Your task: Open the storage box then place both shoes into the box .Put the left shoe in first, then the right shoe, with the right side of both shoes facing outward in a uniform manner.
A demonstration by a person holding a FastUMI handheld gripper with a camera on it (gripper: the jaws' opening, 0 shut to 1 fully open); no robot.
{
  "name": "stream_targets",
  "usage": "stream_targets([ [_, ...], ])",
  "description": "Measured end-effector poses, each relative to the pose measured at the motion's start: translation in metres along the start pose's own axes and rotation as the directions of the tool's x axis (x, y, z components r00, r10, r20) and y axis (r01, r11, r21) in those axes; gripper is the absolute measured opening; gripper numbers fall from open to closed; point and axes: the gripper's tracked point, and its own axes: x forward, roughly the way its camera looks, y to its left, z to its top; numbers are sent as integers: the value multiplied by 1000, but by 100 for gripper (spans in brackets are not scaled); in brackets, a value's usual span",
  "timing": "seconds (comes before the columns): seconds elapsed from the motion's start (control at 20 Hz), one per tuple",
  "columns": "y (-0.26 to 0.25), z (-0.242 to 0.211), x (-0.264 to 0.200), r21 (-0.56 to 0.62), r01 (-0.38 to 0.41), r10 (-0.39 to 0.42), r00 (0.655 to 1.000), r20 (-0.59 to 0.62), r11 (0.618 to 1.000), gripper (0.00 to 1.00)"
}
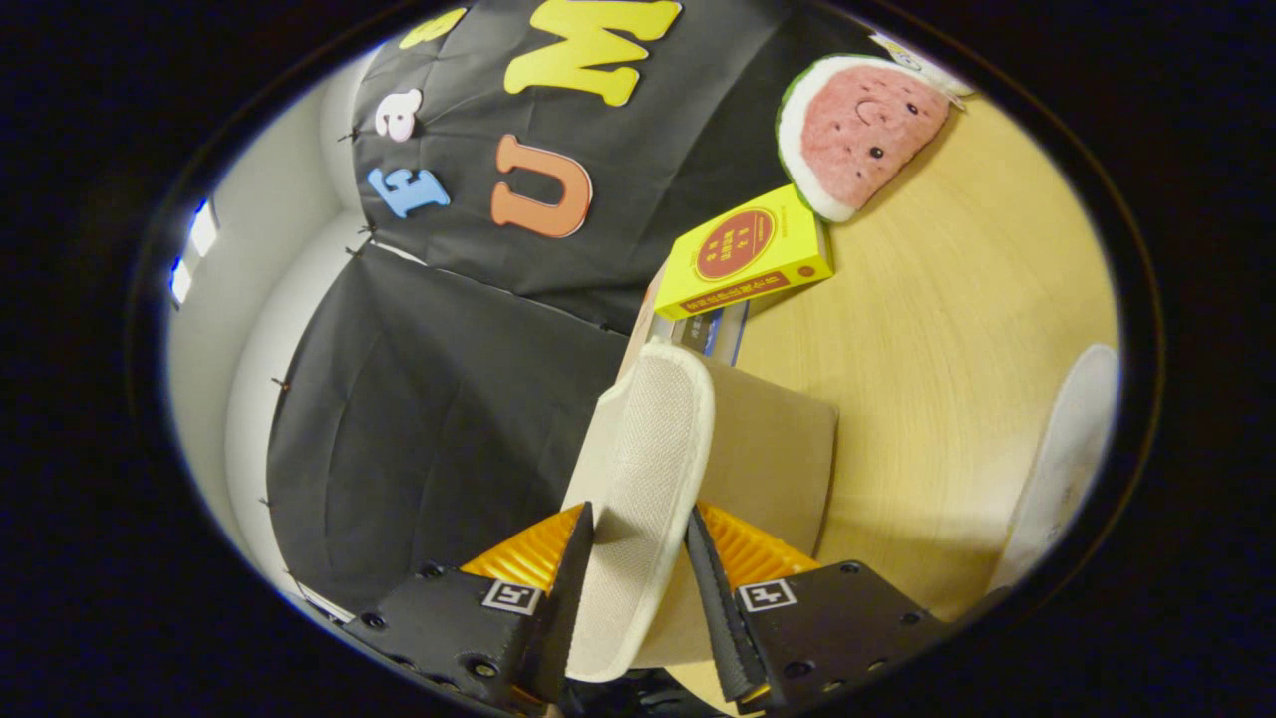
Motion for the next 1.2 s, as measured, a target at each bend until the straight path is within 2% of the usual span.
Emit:
stream_targets([
  [0.2,7,1,-5,12,4,-3,1000,-14,1000,30],
  [0.25,11,4,-6,4,9,-9,1000,-3,1000,30],
  [0.35,31,12,-10,3,-31,31,999,12,1000,13],
  [0.45,48,17,-11,-24,-40,41,999,29,999,8],
  [0.85,150,36,8,-116,-110,118,991,70,987,10],
  [1.1,218,25,58,-175,-179,188,982,32,968,10],
  [1.2,237,21,86,-194,-184,191,981,18,964,10],
])
